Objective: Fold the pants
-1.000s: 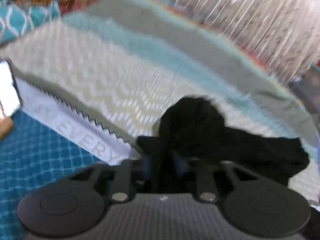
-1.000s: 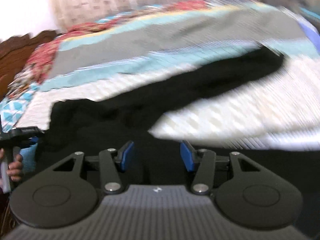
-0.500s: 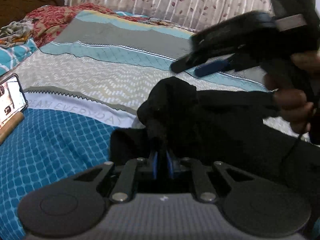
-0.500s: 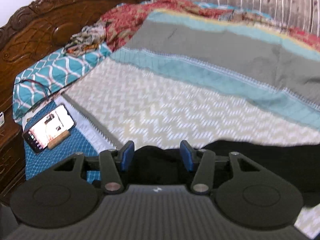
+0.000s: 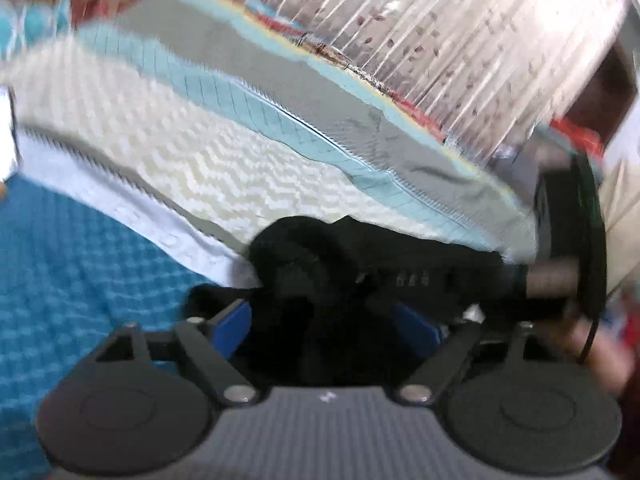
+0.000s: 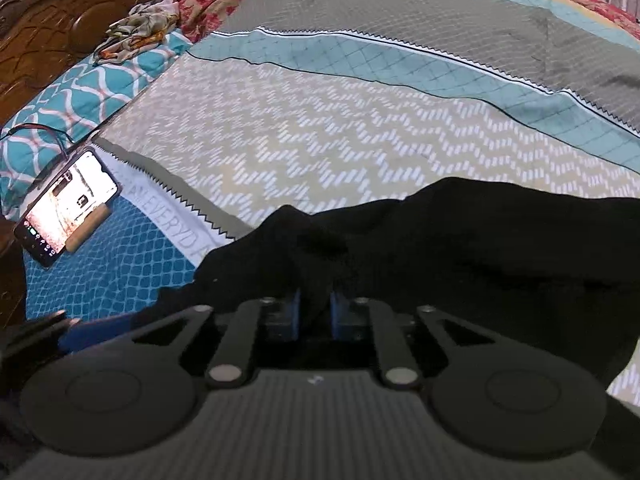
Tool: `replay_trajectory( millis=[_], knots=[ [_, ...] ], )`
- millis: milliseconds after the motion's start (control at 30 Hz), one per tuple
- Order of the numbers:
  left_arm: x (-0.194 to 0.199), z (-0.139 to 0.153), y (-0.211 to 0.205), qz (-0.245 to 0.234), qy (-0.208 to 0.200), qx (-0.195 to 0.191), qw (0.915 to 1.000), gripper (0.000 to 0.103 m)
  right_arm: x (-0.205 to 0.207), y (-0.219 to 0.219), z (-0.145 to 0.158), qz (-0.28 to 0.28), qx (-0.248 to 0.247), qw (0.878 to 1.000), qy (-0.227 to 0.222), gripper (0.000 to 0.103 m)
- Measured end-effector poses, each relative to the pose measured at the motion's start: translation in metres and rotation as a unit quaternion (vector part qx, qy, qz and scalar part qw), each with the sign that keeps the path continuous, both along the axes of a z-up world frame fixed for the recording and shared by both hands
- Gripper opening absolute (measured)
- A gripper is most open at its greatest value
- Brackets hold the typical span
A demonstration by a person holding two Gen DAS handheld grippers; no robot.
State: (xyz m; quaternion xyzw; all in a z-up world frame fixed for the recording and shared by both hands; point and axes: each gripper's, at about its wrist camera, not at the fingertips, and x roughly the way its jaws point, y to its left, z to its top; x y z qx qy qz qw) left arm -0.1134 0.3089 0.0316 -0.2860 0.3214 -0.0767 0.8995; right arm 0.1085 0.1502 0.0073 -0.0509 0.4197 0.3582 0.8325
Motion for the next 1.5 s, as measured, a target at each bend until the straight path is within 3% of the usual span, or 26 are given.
replay_trajectory(
  millis=[33,67,100,200,433,533,567,600,633,667,867,933,1000,1167,1300,1400,1500],
  knots=[
    [0.007,-0.004,0.003,-0.003,0.005,-0.019,0.9998,0.066,0.002,-0.003,0.001,-0.003,0.014,1.0,0.01,0.013],
    [0.013,-0.008,0.004,-0.003,0.01,-0.025,0.9996,0.035,0.005,-0.006,0.001,-0.002,0.027,0.999,0.023,0.013],
    [0.019,-0.013,0.004,-0.003,0.02,-0.023,0.9995,0.011,0.007,-0.009,0.001,0.0,0.034,0.999,0.033,0.013],
    [0.023,-0.019,0.009,0.009,0.021,-0.037,0.9991,0.01,0.01,-0.013,0.001,0.001,0.047,0.997,0.054,0.016],
    [-0.016,0.009,-0.008,0.003,-0.043,0.06,0.9973,0.01,0.011,-0.018,0.034,0.002,0.084,0.996,0.034,0.016],
    [-0.034,0.023,-0.021,-0.008,-0.077,0.087,0.9932,0.01,0.004,-0.003,0.022,0.032,-0.002,0.999,0.016,0.016],
    [-0.037,0.027,-0.026,-0.015,-0.081,0.088,0.9927,0.01,0.005,-0.002,0.01,0.042,-0.036,0.998,0.029,0.022],
    [-0.037,0.026,-0.029,-0.023,-0.075,0.087,0.9931,0.009,0.007,-0.002,-0.006,0.049,-0.06,0.994,0.071,0.028],
    [-0.036,0.025,-0.032,-0.029,-0.069,0.085,0.9936,0.009,0.009,-0.006,-0.016,0.046,-0.065,0.991,0.103,0.027],
    [-0.038,0.022,-0.034,-0.032,-0.067,0.085,0.9936,0.009,0.008,-0.01,-0.018,0.04,-0.061,0.992,0.105,0.026],
    [-0.054,0.029,-0.043,-0.036,-0.089,0.113,0.9889,0.01,-0.003,-0.026,0.017,0.024,-0.04,0.997,0.059,0.037],
    [-0.059,0.033,-0.045,-0.04,-0.094,0.122,0.9873,0.01,-0.006,-0.032,0.034,0.015,-0.024,0.999,0.03,0.049],
    [-0.065,0.034,-0.049,-0.044,-0.097,0.124,0.9865,0.01,-0.007,-0.036,0.044,-0.005,-0.02,1.0,0.006,0.071],
    [-0.073,0.036,-0.063,-0.062,-0.109,0.145,0.9814,0.01,-0.007,-0.035,0.026,-0.01,-0.044,0.999,0.024,0.074],
    [-0.078,0.034,-0.066,-0.07,-0.106,0.143,0.9815,0.01,-0.013,-0.049,0.029,-0.044,-0.023,0.999,0.02,0.074],
    [-0.082,0.035,-0.069,-0.076,-0.107,0.139,0.9815,0.01,-0.02,-0.048,0.022,-0.046,-0.074,0.996,-0.016,0.079],
    [-0.085,0.035,-0.073,-0.082,-0.109,0.138,0.981,0.01,-0.028,-0.04,0.003,-0.037,-0.186,0.977,-0.093,0.079]
  ],
)
